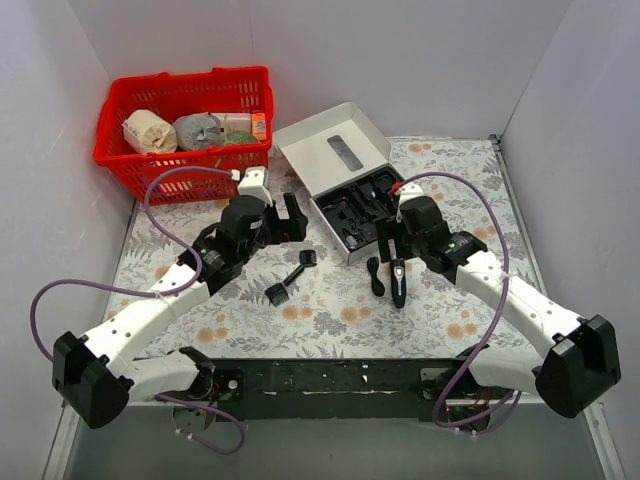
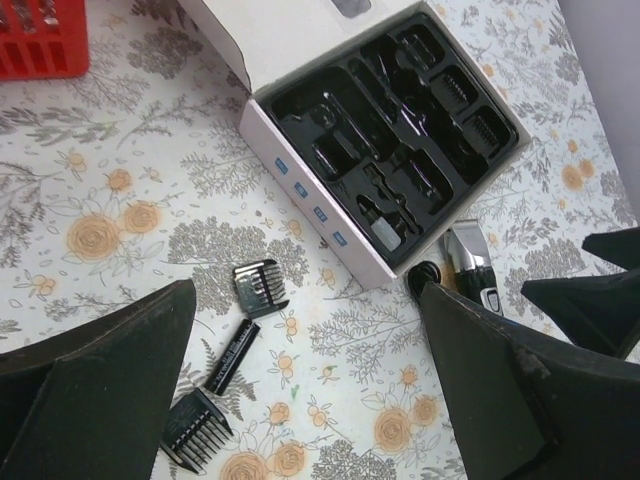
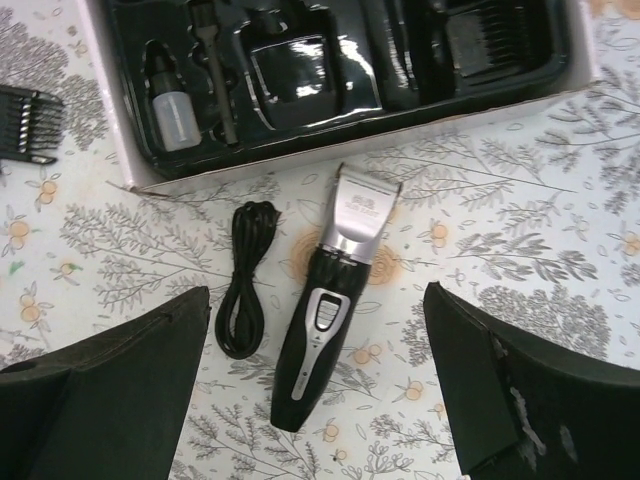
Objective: Sort the hair-cutting tools
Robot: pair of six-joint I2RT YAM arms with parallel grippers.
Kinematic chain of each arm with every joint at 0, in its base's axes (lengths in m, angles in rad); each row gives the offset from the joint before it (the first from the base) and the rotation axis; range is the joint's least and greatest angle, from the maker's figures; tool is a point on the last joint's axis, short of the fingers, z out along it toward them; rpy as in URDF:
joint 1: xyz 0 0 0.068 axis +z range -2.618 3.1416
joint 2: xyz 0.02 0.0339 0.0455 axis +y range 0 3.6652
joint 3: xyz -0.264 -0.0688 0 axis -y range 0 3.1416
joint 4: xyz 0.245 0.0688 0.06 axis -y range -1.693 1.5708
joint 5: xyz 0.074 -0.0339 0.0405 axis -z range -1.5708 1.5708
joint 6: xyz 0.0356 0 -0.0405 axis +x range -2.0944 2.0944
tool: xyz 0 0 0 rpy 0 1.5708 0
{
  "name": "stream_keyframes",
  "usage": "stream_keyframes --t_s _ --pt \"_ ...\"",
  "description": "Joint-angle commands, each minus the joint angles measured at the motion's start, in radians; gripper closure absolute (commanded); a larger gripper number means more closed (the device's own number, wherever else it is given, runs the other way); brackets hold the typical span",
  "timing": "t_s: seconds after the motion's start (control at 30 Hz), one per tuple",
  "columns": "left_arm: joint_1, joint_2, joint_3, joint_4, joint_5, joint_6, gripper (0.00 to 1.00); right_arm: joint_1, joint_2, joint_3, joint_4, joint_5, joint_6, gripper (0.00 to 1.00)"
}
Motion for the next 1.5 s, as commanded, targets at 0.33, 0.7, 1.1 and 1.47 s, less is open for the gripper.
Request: stream_keyframes --t_s 0.33,0.7,1.1,1.47 --pt "-0.003 0.081 -0.163 0.074 0.137 -0.013 0.27 0.001 -0.068 -0.029 0.016 -0.191 -0.047 0.05" --pt "-0.097 0.212 -0.204 0.075 0.084 0.120 0.22 0.006 -0.155 -0.064 -0.012 -0.297 -0.044 0.05" --pt "-0.117 0.319 -0.239 0.145 -0.008 0.169 0.24 0.014 -0.220 -0.133 0.036 -0.393 -0.022 0.05" --pt "-0.117 0.506 -0.203 0.220 -0.020 0.194 0.37 0.021 -0.223 -0.159 0.060 -0.415 -0.021 0.05"
